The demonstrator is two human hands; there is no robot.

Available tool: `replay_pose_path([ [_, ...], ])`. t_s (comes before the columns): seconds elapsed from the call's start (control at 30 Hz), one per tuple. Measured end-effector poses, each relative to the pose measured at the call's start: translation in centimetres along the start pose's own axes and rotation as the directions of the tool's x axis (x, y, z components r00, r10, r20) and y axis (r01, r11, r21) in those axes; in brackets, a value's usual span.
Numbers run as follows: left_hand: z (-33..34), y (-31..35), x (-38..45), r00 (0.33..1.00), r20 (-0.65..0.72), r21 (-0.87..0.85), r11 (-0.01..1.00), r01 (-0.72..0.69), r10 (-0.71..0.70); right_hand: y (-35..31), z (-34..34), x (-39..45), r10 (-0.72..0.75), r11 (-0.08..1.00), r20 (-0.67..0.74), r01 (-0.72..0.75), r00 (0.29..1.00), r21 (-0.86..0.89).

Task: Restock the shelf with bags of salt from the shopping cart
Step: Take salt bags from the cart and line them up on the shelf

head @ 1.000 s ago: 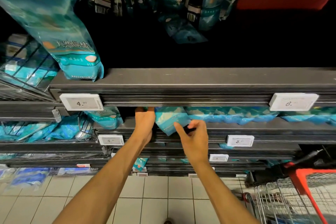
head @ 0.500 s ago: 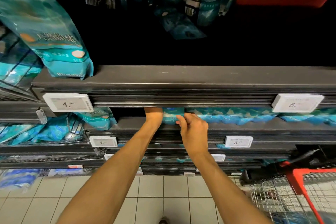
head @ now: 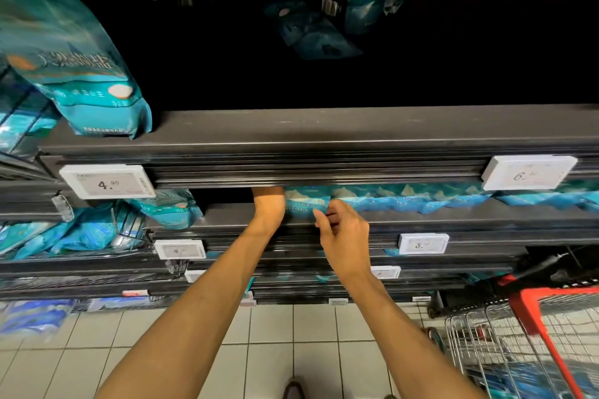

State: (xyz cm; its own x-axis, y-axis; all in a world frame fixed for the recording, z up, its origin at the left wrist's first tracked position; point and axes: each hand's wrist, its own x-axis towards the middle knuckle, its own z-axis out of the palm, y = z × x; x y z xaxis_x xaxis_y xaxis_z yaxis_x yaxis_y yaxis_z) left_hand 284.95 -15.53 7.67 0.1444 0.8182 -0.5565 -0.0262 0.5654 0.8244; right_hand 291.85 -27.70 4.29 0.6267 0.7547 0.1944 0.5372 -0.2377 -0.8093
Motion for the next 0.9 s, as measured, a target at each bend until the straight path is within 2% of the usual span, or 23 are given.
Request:
replay_pose_path([
  [0.13,-0.2,0.0,0.1,1.000,0.012,-0.100,0.995,0.025,-0.024,0.3,0.0,-0.1,0.050,0.996,-0.010,-0.049,0.999,0.079],
  [0.3,-0.7,-0.3,0.1,1.000,-0.007,-0.129,0.992,-0.003,0.002,0.9,0.0,-0.3,0.063,0.992,-0.037,-0.059,0.997,0.112],
  [0.37,-1.0,-0.5,0.5,0.998,0.052,-0.243,0.969,0.045,-0.034,1.3,-0.2,-0.7,0.062,0.989,-0.052,-0.055,0.997,0.138],
  [0.4,-1.2,-0.6,1.2,0.996,0.033,-0.326,0.941,0.091,-0.084,1.6,-0.4,-1.0,0.061,0.987,-0.055,-0.052,0.997,0.149],
  [0.43,-1.5,-0.1,0.6,0.995,-0.061,-0.304,0.951,0.055,-0.077,1.8,-0.7,-1.3,0.061,0.985,-0.060,-0.050,0.996,0.163],
  [0.47,-1.8,-0.3,0.0,0.978,-0.203,0.035,0.998,-0.044,0.050,2.1,-1.0,-1.7,0.063,0.984,-0.064,-0.051,0.996,0.170],
  [0.5,-2.7,-0.8,-0.9,0.924,-0.271,0.356,0.920,-0.164,0.269,2.3,-1.5,-2.1,0.070,0.983,-0.072,-0.056,0.995,0.174],
  [0.53,-3.7,-1.4,-1.5,0.877,-0.290,0.245,0.916,-0.319,0.383,2.5,-2.1,-2.6,0.074,0.984,-0.081,-0.059,0.994,0.171],
  [0.57,-4.5,-2.3,-1.8,0.856,-0.236,0.112,0.888,-0.447,0.460,2.7,-2.8,-3.2,0.074,0.984,-0.094,-0.058,0.993,0.169],
  [0.63,-5.8,-3.6,-4.0,0.754,-0.199,0.151,0.780,-0.607,0.625,3.0,-4.3,-4.3,0.074,0.982,-0.100,-0.055,0.992,0.182],
  [0.7,-6.5,-5.6,-6.4,0.691,-0.025,0.196,0.681,-0.705,0.722,3.0,-6.3,-5.7,0.089,0.966,-0.093,-0.063,0.992,0.253],
  [0.73,-6.4,-6.6,-7.4,0.675,0.074,0.208,0.651,-0.730,0.734,3.1,-7.4,-6.4,0.100,0.954,-0.102,-0.066,0.990,0.293],
  [0.9,-2.1,-11.3,-12.7,0.656,0.449,0.198,0.649,-0.735,0.607,4.3,-13.1,-11.8,0.182,0.926,-0.192,-0.102,0.964,0.364],
])
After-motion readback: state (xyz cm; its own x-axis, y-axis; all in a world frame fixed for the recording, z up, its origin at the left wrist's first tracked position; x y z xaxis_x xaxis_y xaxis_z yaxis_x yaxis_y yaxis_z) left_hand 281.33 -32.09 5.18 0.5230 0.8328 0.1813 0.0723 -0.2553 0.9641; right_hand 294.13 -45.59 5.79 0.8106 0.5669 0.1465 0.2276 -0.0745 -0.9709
